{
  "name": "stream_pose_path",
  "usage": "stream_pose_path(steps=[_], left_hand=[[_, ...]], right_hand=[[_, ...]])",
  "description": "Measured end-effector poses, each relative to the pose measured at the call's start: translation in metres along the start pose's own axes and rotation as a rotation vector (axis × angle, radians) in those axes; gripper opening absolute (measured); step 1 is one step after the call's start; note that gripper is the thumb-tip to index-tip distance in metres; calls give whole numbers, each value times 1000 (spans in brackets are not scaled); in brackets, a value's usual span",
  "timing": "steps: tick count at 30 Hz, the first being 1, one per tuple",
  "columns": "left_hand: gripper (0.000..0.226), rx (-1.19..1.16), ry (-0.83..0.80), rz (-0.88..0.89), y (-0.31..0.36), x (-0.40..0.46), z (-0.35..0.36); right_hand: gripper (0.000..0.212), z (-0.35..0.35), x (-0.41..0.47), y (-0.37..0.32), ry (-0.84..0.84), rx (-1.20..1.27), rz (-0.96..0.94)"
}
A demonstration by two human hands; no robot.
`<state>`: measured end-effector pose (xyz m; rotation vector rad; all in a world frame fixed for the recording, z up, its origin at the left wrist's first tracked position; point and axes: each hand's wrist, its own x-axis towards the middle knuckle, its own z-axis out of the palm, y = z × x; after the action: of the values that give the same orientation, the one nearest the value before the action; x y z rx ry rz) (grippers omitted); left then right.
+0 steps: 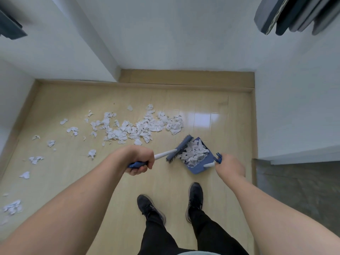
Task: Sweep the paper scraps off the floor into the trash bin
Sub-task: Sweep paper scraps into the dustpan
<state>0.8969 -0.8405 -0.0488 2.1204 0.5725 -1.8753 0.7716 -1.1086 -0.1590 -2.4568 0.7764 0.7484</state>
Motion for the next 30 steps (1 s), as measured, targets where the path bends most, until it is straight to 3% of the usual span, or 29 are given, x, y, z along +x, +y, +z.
stream_pose_path(steps=[6, 10, 14, 23, 30], left_hand=[[9, 59, 115, 68, 34, 18, 9], [24, 125, 78, 72, 46, 53, 31], [10, 192, 16, 64, 49, 56, 43], [10, 128, 42, 57, 34, 26, 16], [15, 24, 51, 51, 55, 48, 41]], right_hand=[[14, 0, 3, 11, 13, 9, 28], [14, 0, 19, 15, 38, 1, 24], [25, -9, 37, 14, 59, -6, 13], [25, -25, 31, 16, -39, -23, 2], [17, -18, 35, 16, -2, -23, -24]])
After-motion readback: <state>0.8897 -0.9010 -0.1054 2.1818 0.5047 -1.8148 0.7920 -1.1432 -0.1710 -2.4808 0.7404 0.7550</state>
